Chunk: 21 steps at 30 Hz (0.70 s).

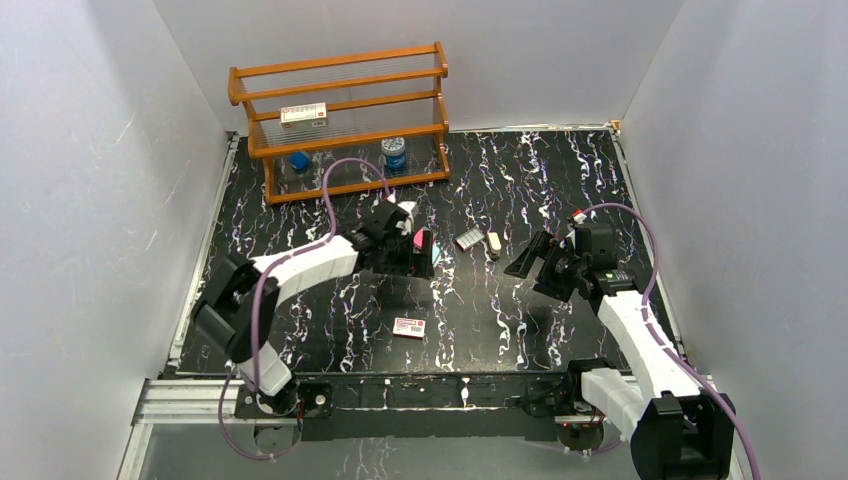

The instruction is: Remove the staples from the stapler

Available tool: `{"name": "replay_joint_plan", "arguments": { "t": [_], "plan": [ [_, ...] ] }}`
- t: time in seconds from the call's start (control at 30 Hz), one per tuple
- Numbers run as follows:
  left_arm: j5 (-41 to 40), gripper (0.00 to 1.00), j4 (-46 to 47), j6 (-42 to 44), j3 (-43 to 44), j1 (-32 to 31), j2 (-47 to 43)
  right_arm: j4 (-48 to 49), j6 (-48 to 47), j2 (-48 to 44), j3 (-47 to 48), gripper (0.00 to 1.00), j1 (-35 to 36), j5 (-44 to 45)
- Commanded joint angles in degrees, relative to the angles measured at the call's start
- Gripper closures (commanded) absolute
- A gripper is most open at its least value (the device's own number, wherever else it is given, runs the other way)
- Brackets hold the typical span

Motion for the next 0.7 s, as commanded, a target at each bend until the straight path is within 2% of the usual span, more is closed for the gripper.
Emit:
{"name": "replay_joint_plan", "arguments": {
  "t": [0.0,0.13,0.37,0.67],
  "plan": [
    [-2.42,0.10,-4.21,5.27,7.77,0.07,6.62,0.33,0.68,-0.10,1.33,0.01,0.21,2.16],
    [0.35,0.13,-3.71,5.72,10.48,0.02,10.20,-0.89,-0.28,2.46,3.50,0.01,0.25,2.57],
    [0.61,0.24,-3.96,6.78,15.90,-0.07,16.05,-2.36,-1.66,6.45,5.03,0.03,0.26,-2.62],
    [-2.36,0.52,-6.10,6.64,21.32,-1.41,21.14,-2.48,-2.71,6.45,4.38,0.07,0.24,-3.61]
  ]
}}
